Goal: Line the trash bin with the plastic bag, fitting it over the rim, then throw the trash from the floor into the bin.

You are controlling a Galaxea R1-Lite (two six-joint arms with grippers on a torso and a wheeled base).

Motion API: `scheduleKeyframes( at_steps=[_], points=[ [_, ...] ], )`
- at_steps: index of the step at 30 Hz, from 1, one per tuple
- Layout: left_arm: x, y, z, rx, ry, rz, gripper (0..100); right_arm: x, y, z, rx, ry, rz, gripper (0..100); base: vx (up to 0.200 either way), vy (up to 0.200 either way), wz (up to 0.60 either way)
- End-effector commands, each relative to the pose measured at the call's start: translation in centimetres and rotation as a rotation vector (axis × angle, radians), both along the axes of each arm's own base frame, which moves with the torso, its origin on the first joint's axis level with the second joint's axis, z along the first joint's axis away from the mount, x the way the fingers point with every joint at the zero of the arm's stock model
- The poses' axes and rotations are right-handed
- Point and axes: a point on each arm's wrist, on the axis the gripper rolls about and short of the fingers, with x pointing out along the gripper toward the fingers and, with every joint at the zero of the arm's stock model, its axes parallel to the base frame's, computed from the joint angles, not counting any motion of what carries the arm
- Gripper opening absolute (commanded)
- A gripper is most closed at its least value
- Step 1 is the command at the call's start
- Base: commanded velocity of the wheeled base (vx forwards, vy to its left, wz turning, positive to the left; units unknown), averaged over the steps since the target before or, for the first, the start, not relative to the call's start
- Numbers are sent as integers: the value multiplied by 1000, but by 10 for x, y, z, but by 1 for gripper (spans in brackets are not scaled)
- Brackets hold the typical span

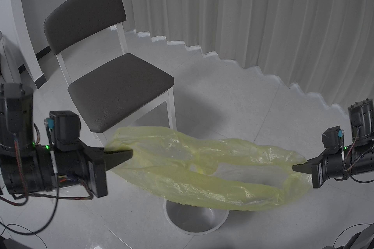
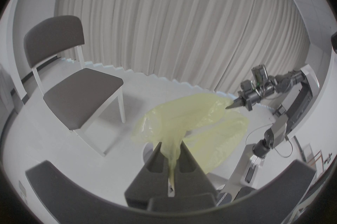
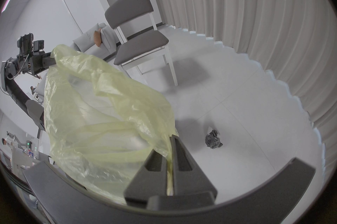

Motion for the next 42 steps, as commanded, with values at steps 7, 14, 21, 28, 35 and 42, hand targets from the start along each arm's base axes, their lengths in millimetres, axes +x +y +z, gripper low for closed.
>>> scheduleKeyframes(
  at_steps=[7, 14, 21, 28, 35, 42],
  points=[
    [62, -56, -98, 16, 148, 32, 0, 53, 40, -59, -70, 108, 60, 0, 0, 0, 0],
    [99, -54, -138, -7, 134, 102, 0, 83, 61, -83, -84, 153, 94, 0, 0, 0, 0],
    [110, -39, -148, -32, 178, 95, 0, 98, 79, -99, -93, 179, 123, 0, 0, 0, 0],
    [113, -33, -141, -83, 91, 72, 0, 99, 80, -95, -80, 167, 117, 0, -86, 0, 0],
    [115, -21, -144, -81, 74, 102, 0, 104, 83, -89, -69, 141, 118, 0, -200, 0, 0],
    [125, -17, -143, -87, 57, 127, 0, 118, 91, -73, -41, 82, 121, 0, -57, 0, 0]
  ],
)
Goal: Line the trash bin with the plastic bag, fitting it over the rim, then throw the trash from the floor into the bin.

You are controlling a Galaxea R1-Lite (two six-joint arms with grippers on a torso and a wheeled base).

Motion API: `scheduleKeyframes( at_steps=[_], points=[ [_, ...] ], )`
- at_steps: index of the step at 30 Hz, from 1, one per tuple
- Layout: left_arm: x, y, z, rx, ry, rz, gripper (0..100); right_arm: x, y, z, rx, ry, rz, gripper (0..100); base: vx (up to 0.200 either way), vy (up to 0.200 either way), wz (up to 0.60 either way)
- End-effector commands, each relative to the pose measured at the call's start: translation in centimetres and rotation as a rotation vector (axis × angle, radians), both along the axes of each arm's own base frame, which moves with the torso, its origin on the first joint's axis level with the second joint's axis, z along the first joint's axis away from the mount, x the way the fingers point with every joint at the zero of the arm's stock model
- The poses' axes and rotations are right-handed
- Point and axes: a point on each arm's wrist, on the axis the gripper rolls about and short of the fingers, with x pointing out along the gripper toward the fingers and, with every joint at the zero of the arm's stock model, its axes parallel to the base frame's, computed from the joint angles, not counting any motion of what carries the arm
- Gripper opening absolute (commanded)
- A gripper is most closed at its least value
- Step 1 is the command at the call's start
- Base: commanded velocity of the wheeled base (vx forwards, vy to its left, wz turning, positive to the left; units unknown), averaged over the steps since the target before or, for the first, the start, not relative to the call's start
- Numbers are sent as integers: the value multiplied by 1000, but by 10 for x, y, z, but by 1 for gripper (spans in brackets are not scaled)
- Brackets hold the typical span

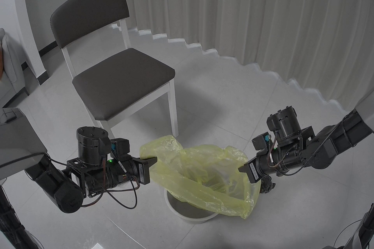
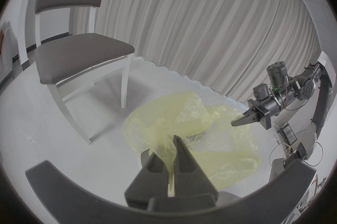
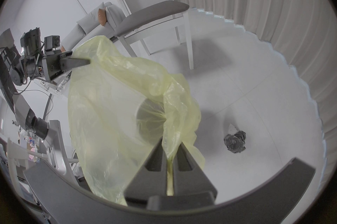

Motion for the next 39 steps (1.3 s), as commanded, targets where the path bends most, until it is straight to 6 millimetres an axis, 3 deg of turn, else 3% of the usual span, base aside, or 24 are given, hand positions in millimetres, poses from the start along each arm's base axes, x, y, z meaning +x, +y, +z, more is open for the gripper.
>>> scheduleKeyframes(
  at_steps=[1, 4, 15, 23, 29, 35, 39],
  points=[
    [11, 1, -1, -1, -9, 19, 0, 12, 5, 11, 27, -47, -1, 0, 0, 0, 0],
    [20, -2, -10, 7, 6, 25, 0, 26, 7, 4, 30, -36, -7, 0, 0, 0, 0],
    [38, -1, -41, 22, 38, 53, 0, 43, 15, -33, -3, 32, 2, 0, 0, 0, 0],
    [36, 0, -64, 40, 99, 39, 0, 57, 18, -58, -25, 74, -5, 0, 0, 0, 0],
    [40, 4, -89, 49, 164, 27, 0, 81, 22, -91, -40, 106, -22, 0, 0, 0, 0],
    [30, 6, -103, 62, 237, -2, 0, 83, 23, -102, -77, 176, -21, 0, 0, 0, 0],
    [31, 5, -122, 79, 280, -5, 0, 80, 25, -107, -88, 194, -8, 0, 0, 0, 0]
  ],
)
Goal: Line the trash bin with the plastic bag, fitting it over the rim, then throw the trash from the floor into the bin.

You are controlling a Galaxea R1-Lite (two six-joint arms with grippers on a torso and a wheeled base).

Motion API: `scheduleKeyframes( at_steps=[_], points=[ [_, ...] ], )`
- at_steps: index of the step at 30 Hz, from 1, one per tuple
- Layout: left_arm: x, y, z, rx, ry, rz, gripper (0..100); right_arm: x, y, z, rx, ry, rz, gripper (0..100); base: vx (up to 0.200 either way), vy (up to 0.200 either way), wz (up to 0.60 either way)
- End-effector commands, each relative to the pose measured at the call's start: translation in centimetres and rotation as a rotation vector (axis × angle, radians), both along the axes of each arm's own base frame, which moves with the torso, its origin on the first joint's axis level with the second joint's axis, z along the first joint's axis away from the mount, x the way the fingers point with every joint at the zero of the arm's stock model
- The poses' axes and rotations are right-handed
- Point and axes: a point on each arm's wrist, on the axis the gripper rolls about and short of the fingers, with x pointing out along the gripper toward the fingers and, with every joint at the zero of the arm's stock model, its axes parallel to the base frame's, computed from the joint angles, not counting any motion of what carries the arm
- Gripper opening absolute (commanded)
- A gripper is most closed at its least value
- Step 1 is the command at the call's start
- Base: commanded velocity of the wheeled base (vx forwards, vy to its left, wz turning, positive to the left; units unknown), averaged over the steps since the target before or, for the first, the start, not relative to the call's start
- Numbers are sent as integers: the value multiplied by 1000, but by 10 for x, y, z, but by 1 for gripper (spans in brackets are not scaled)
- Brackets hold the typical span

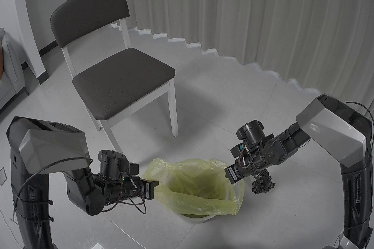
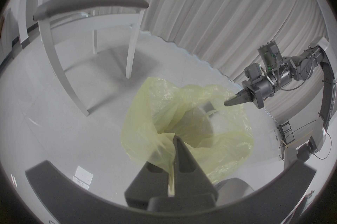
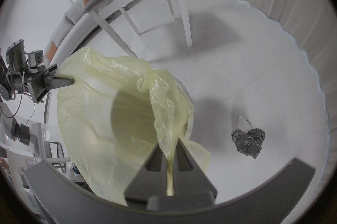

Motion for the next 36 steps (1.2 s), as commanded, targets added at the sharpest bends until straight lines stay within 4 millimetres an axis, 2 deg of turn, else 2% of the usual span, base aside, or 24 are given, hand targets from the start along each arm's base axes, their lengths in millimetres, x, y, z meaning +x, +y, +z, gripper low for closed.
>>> scheduleKeyframes(
  at_steps=[1, 6, 12, 18, 20, 24, 25, 31, 36],
  points=[
    [-2, 0, -24, 25, 65, -5, 0, -1, 3, -14, -16, 31, 9, 0, 0, 0, 0],
    [-11, 3, -28, 62, 72, -74, 0, -6, 2, -14, -29, 59, 12, 0, 0, 0, 0],
    [-20, 6, -38, 100, 87, -124, 0, -21, 7, -21, -67, 129, 40, 0, 0, 0, 0],
    [-17, 7, -49, 152, 36, -143, 0, -24, 9, -22, -71, 134, 47, 0, 0, 0, 0],
    [-22, 8, -48, 160, 31, -136, 0, -35, 9, -19, -86, 146, 56, 0, 0, 0, 0],
    [-24, 11, -33, 126, 10, -127, 0, -41, 5, -4, -77, 125, 57, 0, 0, 0, 0],
    [-19, 23, -20, 85, -5, -107, 0, -37, -1, 7, -58, 109, 44, 0, 0, 0, 0],
    [-37, 29, -19, 84, 57, -137, 0, -42, -7, 6, -85, 121, 70, 0, 0, 0, 0],
    [-45, 32, 0, 36, 45, -152, 0, -46, -11, 22, -83, 118, 68, 0, 0, 0, 0]
  ],
)
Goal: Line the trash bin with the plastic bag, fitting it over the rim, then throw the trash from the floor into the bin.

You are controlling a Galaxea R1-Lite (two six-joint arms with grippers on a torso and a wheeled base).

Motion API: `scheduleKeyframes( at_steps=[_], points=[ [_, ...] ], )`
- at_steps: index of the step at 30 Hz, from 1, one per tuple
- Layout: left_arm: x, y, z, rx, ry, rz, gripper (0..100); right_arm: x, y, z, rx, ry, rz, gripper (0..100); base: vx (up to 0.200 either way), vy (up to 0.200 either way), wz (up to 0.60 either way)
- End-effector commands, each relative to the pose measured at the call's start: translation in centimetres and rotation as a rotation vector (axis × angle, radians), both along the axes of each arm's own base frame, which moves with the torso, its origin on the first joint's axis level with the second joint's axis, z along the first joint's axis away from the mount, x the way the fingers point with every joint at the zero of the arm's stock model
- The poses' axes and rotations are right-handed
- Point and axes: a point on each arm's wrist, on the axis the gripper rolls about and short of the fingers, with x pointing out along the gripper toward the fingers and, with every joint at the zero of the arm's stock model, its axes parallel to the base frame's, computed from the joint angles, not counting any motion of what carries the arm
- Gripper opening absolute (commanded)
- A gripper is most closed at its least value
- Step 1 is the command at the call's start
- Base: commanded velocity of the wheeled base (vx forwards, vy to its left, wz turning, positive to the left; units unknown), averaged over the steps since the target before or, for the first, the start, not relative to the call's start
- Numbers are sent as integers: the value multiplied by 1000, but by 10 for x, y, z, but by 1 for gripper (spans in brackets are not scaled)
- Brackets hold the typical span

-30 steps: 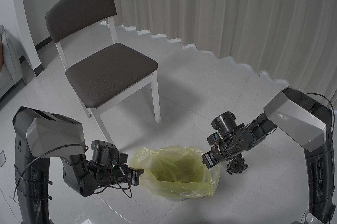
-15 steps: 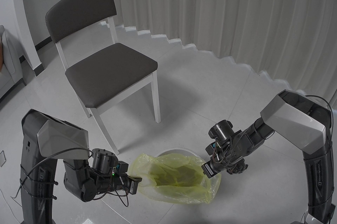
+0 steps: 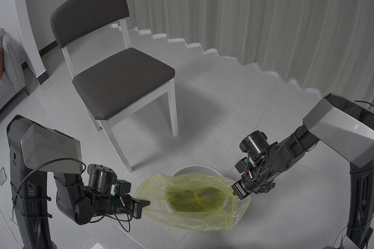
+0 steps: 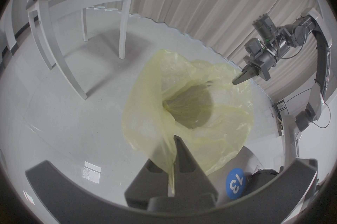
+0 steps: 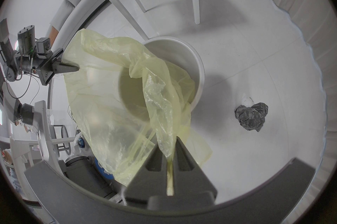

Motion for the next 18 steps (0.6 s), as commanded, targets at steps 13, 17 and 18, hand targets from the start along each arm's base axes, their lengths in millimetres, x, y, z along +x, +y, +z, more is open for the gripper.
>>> scheduleKeyframes(
  at_steps=[13, 17, 18],
  points=[
    [-6, -12, -15, 83, -14, -93, 0, 2, 2, -3, -40, 16, 10, 0, 0, 0, 0],
    [10, -15, -29, 153, -65, -89, 0, 19, 5, -16, -81, -10, -4, 0, 0, 0, 0],
    [13, -17, -30, 155, -73, -90, 0, 22, 5, -16, -80, -14, -5, 0, 0, 0, 0]
  ],
)
